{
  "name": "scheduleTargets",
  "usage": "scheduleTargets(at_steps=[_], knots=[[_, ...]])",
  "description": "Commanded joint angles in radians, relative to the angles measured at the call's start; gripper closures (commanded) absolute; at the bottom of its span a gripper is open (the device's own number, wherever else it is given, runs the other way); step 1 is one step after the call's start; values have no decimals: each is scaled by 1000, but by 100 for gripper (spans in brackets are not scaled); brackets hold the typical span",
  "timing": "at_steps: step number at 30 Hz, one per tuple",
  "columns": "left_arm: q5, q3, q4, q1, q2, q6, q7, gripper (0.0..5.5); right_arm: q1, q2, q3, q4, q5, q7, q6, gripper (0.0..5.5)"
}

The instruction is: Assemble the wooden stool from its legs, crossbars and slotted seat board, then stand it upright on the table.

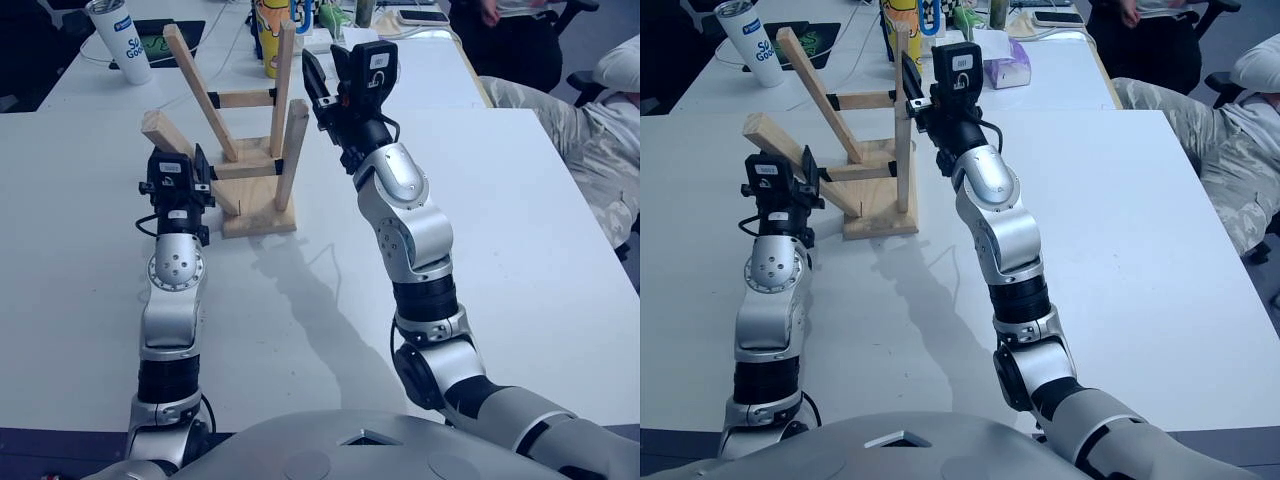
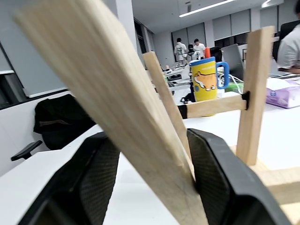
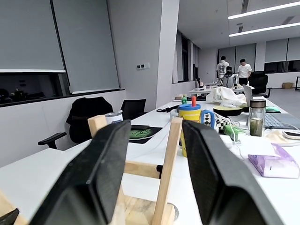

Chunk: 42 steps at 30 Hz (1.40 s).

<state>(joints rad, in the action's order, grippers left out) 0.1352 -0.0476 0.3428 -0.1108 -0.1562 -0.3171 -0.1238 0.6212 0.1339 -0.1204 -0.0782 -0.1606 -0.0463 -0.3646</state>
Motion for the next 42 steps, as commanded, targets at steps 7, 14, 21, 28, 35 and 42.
scheduleTargets(at_steps=[7, 14, 21, 28, 35, 42], knots=[[-28, -39, 75, -16, 30, 0, 11, 300, 47, 2, 19, -9, 4, -2, 12, 347], [-87, -65, 154, -57, 63, 10, 16, 300, 45, 4, 20, -14, 2, -4, 12, 347], [-134, -138, 206, -144, 46, -27, 17, 300, 51, 4, 24, -18, 1, -2, 11, 347], [-285, -259, 145, -442, -89, -151, 104, 347, 97, 3, -1, -11, 3, -37, 31, 344], [-488, -377, 65, -700, -185, -341, 120, 449, 114, -3, -8, -13, -1, -53, 44, 344], [-480, -287, -44, -488, -173, -540, 130, 549, 86, -8, -16, -37, -7, -69, 32, 344]])
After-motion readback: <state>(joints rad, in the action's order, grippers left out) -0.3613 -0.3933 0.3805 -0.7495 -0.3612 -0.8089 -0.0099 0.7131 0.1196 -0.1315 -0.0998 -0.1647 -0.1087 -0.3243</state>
